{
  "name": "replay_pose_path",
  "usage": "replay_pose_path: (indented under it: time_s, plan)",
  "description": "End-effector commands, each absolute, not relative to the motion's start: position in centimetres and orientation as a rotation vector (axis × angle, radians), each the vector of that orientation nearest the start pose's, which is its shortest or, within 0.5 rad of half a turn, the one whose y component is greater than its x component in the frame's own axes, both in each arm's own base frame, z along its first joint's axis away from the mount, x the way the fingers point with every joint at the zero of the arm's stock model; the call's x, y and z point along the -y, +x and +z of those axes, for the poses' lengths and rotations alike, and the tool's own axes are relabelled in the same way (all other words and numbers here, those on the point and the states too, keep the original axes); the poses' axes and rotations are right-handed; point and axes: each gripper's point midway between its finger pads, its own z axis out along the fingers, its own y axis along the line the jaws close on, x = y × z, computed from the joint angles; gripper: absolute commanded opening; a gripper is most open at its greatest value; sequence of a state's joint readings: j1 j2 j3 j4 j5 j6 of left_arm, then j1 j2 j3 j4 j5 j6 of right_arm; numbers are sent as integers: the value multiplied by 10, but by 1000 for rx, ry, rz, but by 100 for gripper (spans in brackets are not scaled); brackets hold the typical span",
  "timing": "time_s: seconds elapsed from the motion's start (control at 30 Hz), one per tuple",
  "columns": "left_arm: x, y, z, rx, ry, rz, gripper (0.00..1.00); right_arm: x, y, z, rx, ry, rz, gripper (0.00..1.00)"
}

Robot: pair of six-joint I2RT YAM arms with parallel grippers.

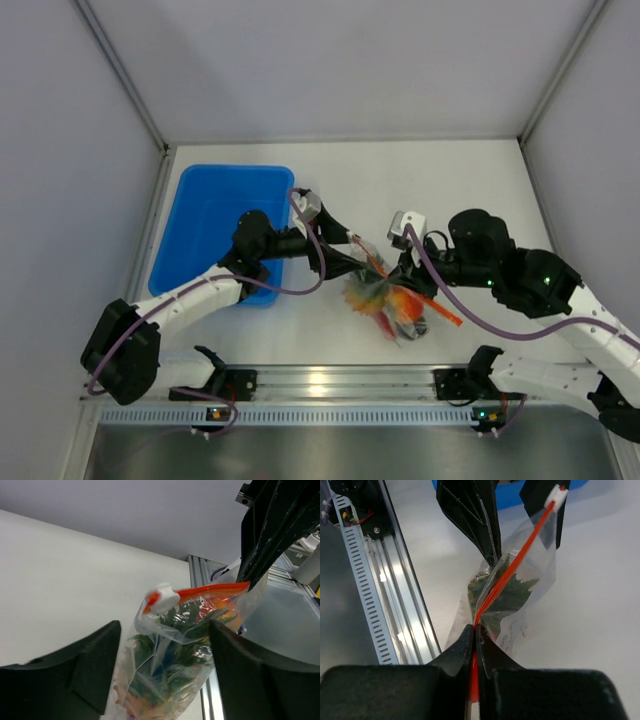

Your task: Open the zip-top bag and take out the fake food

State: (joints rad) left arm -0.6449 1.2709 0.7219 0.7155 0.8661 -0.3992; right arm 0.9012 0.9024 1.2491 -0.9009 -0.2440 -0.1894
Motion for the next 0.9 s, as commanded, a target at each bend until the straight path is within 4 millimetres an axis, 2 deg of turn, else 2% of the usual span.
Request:
replay_pose_path:
  time_s: [0.0, 0.1, 0.13, 0.2, 0.23, 0.27, 0.33, 0.37, 0.43, 0.47, 0.57, 0.7, 0.77, 0.8, 0.87]
  plan:
    - [341, 199, 318, -1166, 992, -1415, 67, -235, 125, 320, -1638, -1272, 747, 0]
    - [349, 198, 320, -1163, 987, -1420, 65, -235, 125, 318, -1636, -1269, 743, 0]
    - [351, 197, 321, -1161, 990, -1427, 56, -235, 126, 319, -1636, -1265, 742, 0]
    - [353, 193, 321, -1162, 1004, -1446, 51, -234, 128, 319, -1634, -1252, 731, 0]
    - [354, 192, 321, -1163, 1002, -1449, 44, -233, 129, 318, -1637, -1250, 726, 0]
    - [355, 191, 321, -1162, 1003, -1452, 30, -232, 129, 319, -1629, -1243, 722, 0]
    - [356, 189, 320, -1164, 999, -1453, 26, -233, 130, 318, -1628, -1238, 721, 0]
    - [356, 189, 321, -1164, 995, -1452, 17, -233, 129, 317, -1630, -1239, 725, 0]
    - [357, 188, 320, -1169, 987, -1452, 11, -232, 131, 316, -1633, -1234, 716, 0]
    - [357, 189, 319, -1174, 979, -1449, 0, -232, 131, 315, -1634, -1232, 713, 0]
    - [357, 195, 316, -1204, 933, -1433, 0, -230, 134, 312, -1648, -1219, 691, 0]
    - [351, 199, 312, -1224, 881, -1397, 0, -219, 154, 306, -1699, -1111, 581, 0]
    - [349, 199, 308, -1229, 872, -1380, 0, -214, 159, 308, -1715, -1055, 556, 18]
    - [347, 195, 312, -1211, 877, -1377, 0, -212, 162, 310, -1718, -1033, 538, 20]
    - [345, 192, 313, -1201, 874, -1370, 0, -210, 166, 323, -1707, -974, 537, 33]
